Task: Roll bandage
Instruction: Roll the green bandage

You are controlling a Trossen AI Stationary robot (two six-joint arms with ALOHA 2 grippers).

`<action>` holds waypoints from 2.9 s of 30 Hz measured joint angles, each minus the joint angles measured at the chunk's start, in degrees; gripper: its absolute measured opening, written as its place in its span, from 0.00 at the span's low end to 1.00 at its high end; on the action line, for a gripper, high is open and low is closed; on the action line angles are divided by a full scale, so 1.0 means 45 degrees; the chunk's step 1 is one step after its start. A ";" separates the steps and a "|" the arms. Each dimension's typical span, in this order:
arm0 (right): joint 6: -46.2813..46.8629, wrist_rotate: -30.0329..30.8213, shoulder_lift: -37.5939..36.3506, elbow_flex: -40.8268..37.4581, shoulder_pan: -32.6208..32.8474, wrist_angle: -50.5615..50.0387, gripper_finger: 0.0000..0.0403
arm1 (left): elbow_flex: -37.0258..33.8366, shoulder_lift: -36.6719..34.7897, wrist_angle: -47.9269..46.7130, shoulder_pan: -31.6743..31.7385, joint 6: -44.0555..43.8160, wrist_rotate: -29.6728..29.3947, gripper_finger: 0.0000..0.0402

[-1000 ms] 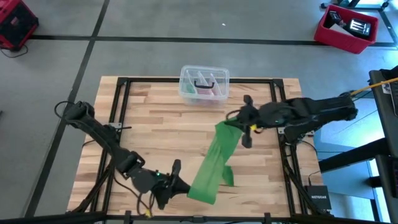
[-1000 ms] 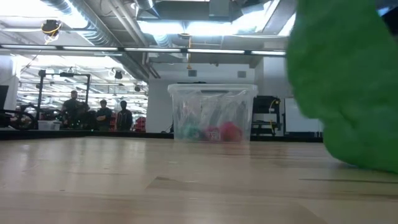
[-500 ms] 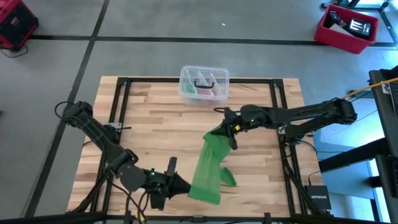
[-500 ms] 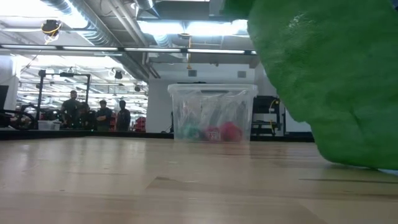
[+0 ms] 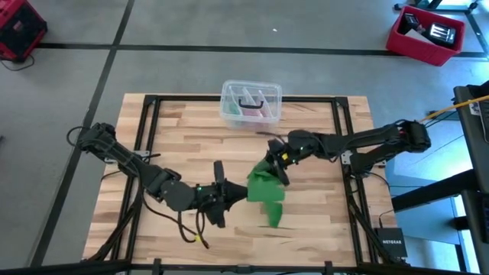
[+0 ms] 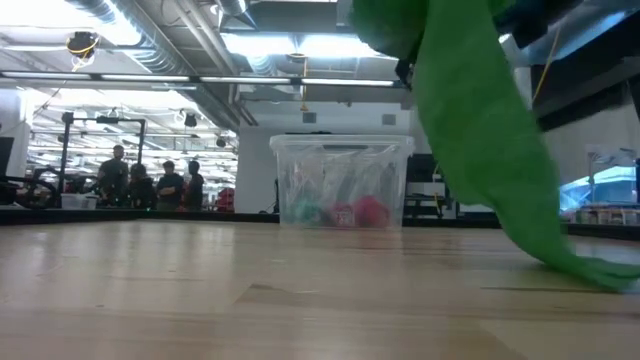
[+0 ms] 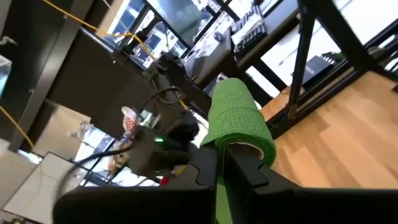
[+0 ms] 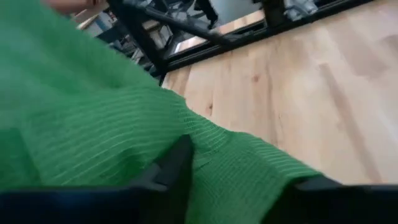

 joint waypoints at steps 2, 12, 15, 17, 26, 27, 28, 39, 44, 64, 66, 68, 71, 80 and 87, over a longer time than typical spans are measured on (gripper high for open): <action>-0.0005 -0.0058 -0.0405 0.0499 -0.0373 -0.0716 0.45 | -0.0004 -0.0009 -0.0273 -0.0023 -0.0382 0.0000 0.00; 0.2236 -0.0686 -0.1079 0.3644 -0.1904 -0.8388 0.65 | -0.0015 -0.0009 -0.3630 0.0105 -0.3147 -0.0064 0.00; 0.2614 -0.1463 -0.1074 0.4577 -0.2340 -1.0489 0.65 | -0.0019 -0.0009 -0.4313 0.0206 -0.3735 -0.0073 0.00; 0.2649 -0.1945 -0.1074 0.5367 -0.2711 -1.2200 0.65 | -0.0019 -0.0006 -0.4519 0.0282 -0.4019 -0.0085 0.00; 0.2563 -0.0430 -0.1079 0.7431 -0.3061 -1.3979 0.64 | -0.0019 -0.0009 -0.4662 0.0619 -0.4330 -0.0083 0.00; 0.2539 -0.0390 -0.1079 0.7495 -0.3062 -1.3999 0.64 | -0.0019 -0.0009 -0.4698 0.0653 -0.4396 -0.0083 0.00; 0.2526 -0.0466 -0.1079 0.7517 -0.3066 -1.4100 0.64 | -0.0019 -0.0008 -0.4756 0.0678 -0.4470 -0.0083 0.00; 0.1390 -0.0505 -0.0419 0.7033 -0.3056 -1.5550 0.64 | -0.0019 -0.0007 -0.5845 0.0994 -0.5568 -0.0075 0.00; 0.0980 0.0253 -0.0394 0.6759 -0.3071 -1.5568 0.64 | -0.0019 -0.0005 -0.7380 0.1356 -0.7045 -0.0078 0.00; 0.2071 -0.0451 -0.0009 0.6490 -0.3713 -1.3383 0.64 | -0.0019 -0.0004 -0.9778 0.2327 -0.9024 -0.0138 0.00; 0.2230 0.2158 -0.0029 0.6749 -0.3790 -1.3266 0.64 | -0.0019 -0.0004 -1.0117 0.2339 -0.9255 -0.0122 0.00; 0.2085 0.2881 -0.0027 0.6978 -0.3795 -1.3568 0.64 | -0.0019 -0.0004 -1.0461 0.2337 -0.9571 -0.0106 0.00; 0.1494 0.0554 -0.0026 0.7459 -0.3935 -1.4779 0.64 | -0.0019 -0.0004 -1.1071 0.2355 -1.0197 -0.0088 0.00; 0.0527 0.3509 -0.0408 0.5966 0.0016 -1.4009 0.64 | -0.0019 -0.0004 -1.1922 0.2385 -1.1434 0.0306 0.00; 0.0832 0.9735 -0.0170 0.1246 0.4860 -0.5501 0.64 | -0.0019 -0.0004 -1.1880 0.2610 -1.2244 0.0310 0.00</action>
